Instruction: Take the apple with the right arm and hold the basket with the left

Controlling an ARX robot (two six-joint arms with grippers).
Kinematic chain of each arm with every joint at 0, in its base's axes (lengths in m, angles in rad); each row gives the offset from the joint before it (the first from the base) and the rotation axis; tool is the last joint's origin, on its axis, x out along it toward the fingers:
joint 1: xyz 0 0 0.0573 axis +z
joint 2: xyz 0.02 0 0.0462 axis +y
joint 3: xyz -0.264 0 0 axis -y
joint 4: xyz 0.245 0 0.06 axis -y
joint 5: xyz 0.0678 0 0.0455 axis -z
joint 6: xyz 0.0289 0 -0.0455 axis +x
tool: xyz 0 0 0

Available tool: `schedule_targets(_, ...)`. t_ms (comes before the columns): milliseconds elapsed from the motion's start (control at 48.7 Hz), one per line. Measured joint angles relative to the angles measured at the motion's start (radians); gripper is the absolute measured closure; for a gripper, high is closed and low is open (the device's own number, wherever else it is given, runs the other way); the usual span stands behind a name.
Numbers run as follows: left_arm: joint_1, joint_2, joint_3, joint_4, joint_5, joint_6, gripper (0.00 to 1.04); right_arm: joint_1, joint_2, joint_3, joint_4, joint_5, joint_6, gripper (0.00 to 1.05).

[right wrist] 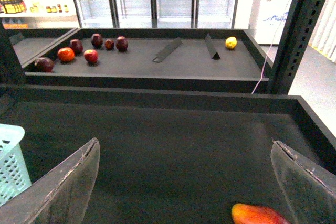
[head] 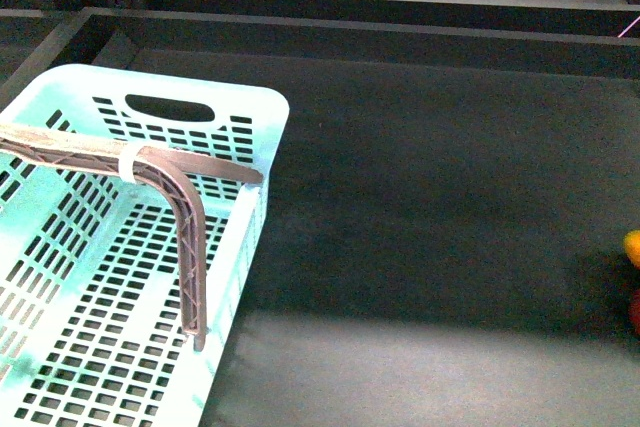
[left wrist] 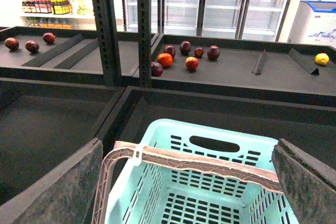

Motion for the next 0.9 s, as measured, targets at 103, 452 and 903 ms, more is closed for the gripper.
schedule_targets(103,0.000,0.000,0.000,0.000,0.000,0.000,0.07,0.000,0.000,0.000,0.000,0.000,0.000,0.09)
schedule_targets(452,0.000,0.000,0.000,0.000,0.000,0.000,0.07,0.000,0.000,0.000,0.000,0.000,0.000,0.09)
schedule_targets(903,0.090,0.413,0.198,-0.299,0.483,-0.651,0.07,0.000,0.000,0.000,0.000,0.001,0.000,0.09)
